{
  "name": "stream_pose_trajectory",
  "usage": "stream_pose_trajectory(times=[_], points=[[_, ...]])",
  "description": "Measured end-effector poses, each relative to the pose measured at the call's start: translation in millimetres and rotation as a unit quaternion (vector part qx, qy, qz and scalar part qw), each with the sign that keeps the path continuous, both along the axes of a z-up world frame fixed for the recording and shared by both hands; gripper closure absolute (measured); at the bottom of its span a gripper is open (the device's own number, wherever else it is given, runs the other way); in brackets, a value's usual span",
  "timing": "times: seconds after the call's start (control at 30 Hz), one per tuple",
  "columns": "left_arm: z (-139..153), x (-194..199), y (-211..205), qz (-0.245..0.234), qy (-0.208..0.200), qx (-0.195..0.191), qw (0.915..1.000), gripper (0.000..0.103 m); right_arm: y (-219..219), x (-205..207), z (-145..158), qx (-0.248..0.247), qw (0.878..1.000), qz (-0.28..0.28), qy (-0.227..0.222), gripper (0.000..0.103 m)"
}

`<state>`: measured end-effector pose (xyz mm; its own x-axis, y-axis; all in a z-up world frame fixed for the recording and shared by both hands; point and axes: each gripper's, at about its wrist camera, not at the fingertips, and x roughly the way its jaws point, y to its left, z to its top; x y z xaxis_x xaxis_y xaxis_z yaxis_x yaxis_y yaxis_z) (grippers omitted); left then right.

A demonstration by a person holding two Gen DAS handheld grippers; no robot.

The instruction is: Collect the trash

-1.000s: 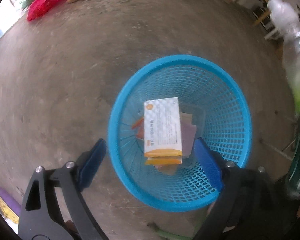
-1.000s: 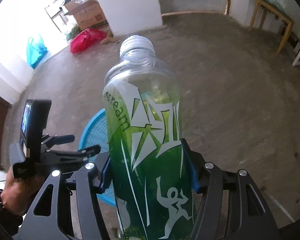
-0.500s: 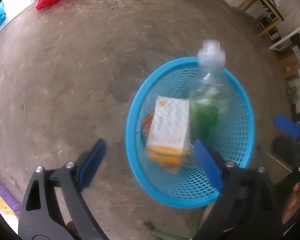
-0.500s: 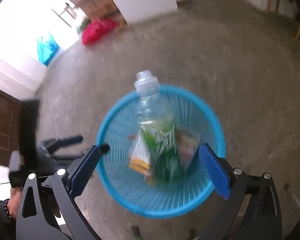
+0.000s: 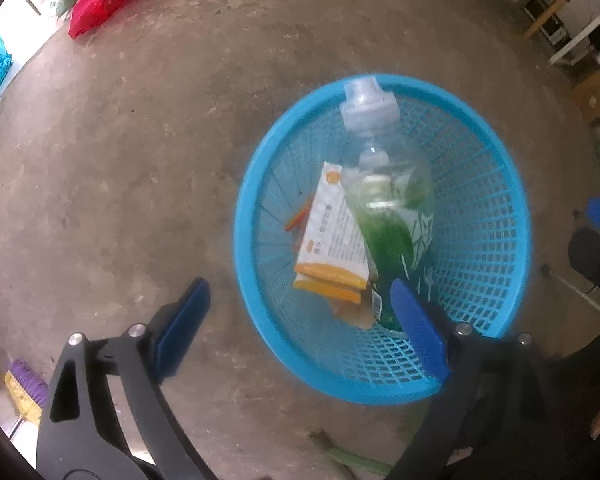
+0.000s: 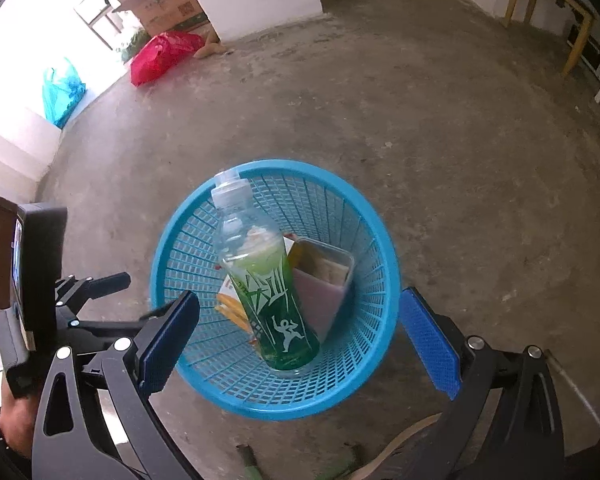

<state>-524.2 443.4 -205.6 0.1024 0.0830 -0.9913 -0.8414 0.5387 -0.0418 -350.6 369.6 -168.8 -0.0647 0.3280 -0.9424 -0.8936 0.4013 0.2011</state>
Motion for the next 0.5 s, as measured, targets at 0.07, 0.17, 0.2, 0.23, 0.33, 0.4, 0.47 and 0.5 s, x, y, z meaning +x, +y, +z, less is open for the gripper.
stream_pose_trajectory(times=[0.07,0.17,0.2,0.23,0.33,0.4,0.47,0.5], points=[[-0.8,4.6,-5.2,-0.005,0.008,-0.003,0.9999,0.014,-2.9,-0.1,1.1,-0.002,1.0,0.001,-0.006,0.006],[-1.5,10.1,-12.0,-0.012,0.016,-0.006,0.9998,0.013,-6.8,-0.5,3.3,-0.006,1.0,0.004,-0.017,0.006],[-2.0,11.2,-13.9,-0.013,0.018,-0.007,0.9997,0.013,-7.2,-0.7,3.0,-0.011,1.0,0.005,-0.024,0.006],[-2.6,12.1,-15.8,-0.014,0.021,-0.009,0.9996,0.013,-7.4,-0.9,2.5,-0.014,0.999,0.006,-0.029,0.006],[-2.6,15.1,-20.9,-0.014,0.028,-0.011,0.9995,0.012,-8.6,0.1,4.1,-0.017,0.999,0.002,-0.04,0.006],[-1.6,15.9,-23.8,-0.012,0.035,-0.007,0.9993,0.012,-9.8,1.8,6.0,-0.018,0.999,-0.004,-0.046,0.006],[0.1,16.5,-25.5,-0.009,0.046,0.004,0.9989,0.012,-12.3,3.1,5.6,-0.02,0.999,-0.007,-0.044,0.006],[1.1,16.2,-26.0,-0.006,0.046,0.005,0.9989,0.012,-13.0,3.9,5.3,-0.024,0.999,-0.011,-0.048,0.006]])
